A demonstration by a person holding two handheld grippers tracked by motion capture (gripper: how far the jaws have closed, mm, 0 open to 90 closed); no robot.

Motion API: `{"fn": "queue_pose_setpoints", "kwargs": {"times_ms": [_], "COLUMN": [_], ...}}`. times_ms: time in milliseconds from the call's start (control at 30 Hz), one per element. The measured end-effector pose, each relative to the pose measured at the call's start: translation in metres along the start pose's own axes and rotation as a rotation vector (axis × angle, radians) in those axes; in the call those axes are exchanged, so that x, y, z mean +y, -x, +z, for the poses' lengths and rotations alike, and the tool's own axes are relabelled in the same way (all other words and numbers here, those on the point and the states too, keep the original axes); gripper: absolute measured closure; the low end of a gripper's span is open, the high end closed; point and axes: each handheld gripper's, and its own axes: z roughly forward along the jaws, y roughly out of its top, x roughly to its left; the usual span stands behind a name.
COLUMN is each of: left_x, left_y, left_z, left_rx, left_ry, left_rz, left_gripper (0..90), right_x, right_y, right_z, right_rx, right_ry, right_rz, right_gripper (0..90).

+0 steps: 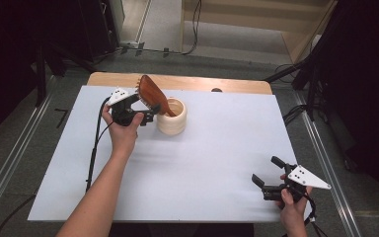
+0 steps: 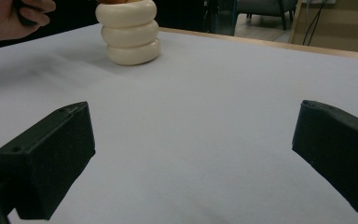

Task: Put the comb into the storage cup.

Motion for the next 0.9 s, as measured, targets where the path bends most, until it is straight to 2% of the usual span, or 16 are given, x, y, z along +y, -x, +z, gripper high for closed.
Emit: {"fn": "queue_pose_setpoints", "kwargs": {"times_ms": [533,900], "left_x": [-0.007,-0.021], "left_y": [0.004,0.006], "left_z": [-0.021,-0.038], "left_rx": [0.002,0.005], "left_ry": [0.008,0.013], "left_rz": [0.028,0.041], "left_gripper": [0.0,0.0], "right_x": [0.000,0.000], "right_y": [0.000,-0.001], "right_z": [0.000,0.000], "right_rx": [-0.003,-0.006], "right_ry": [-0.002,-0.004], "right_rz": [-0.003,-0.005], "right_gripper": [0.0,0.0]}}
